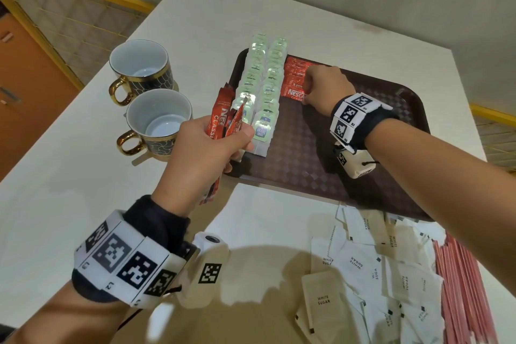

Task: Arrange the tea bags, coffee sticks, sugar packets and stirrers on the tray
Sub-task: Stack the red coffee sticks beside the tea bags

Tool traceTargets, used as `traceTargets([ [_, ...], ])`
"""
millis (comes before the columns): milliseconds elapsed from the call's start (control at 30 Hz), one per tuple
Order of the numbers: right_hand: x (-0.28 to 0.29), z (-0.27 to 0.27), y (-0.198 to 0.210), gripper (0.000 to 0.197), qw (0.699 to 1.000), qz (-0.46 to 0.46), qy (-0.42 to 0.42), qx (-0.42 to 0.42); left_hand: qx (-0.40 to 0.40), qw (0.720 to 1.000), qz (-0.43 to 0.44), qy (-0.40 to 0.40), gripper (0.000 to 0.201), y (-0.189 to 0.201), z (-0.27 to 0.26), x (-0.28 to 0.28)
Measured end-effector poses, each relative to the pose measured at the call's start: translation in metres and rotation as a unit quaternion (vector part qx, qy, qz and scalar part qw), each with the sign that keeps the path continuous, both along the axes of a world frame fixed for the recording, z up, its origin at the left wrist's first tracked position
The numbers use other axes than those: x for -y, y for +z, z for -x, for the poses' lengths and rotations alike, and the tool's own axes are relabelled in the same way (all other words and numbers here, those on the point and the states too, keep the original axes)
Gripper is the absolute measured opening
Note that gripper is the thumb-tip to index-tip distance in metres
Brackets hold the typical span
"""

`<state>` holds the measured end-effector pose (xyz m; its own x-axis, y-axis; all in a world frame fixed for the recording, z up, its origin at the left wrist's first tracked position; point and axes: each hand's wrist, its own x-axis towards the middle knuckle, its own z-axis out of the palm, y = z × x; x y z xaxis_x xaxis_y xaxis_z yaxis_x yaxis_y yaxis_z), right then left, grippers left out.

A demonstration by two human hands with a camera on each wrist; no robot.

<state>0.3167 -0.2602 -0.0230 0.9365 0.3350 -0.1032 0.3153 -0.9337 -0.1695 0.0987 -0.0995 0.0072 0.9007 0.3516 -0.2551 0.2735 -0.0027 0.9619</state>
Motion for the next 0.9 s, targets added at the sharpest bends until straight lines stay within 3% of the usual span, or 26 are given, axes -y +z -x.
traceTargets([
  [133,0.001,-0.002,0.001,0.031,1.0,-0.011,0.005,0.0,-0.021,0.999,0.042,-0.027,0.025,0.003,-0.001,-0.001],
  [267,0.001,-0.001,0.0,0.029,1.0,-0.016,0.011,-0.002,-0.05,0.981,0.185,-0.038,0.036,0.006,-0.003,0.0],
  [367,0.002,0.003,0.006,0.024,1.0,-0.029,0.011,0.002,-0.069,0.949,0.303,-0.05,0.031,0.007,-0.005,-0.004],
  [433,0.005,0.007,0.013,0.019,0.997,-0.074,0.0,0.021,-0.072,0.937,0.338,-0.052,0.024,0.007,-0.006,-0.005],
  [533,0.003,0.033,0.034,0.015,0.974,-0.226,-0.02,0.011,-0.054,0.926,0.367,-0.065,0.023,0.008,-0.006,-0.006],
  [633,-0.002,0.081,0.059,0.018,0.924,-0.362,-0.012,-0.12,-0.04,0.922,0.37,-0.104,0.03,0.011,-0.006,-0.006],
  [733,-0.001,0.118,0.075,0.021,0.879,-0.397,0.033,-0.263,-0.032,0.929,0.337,-0.147,0.032,0.015,-0.004,-0.001],
  [800,0.0,0.131,0.078,0.012,0.858,-0.419,0.053,-0.294,-0.022,0.941,0.289,-0.176,0.032,0.016,-0.002,0.004],
  [900,0.004,0.14,0.077,0.01,0.839,-0.466,0.013,-0.282,-0.007,0.947,0.233,-0.221,0.029,0.018,0.002,0.01],
])
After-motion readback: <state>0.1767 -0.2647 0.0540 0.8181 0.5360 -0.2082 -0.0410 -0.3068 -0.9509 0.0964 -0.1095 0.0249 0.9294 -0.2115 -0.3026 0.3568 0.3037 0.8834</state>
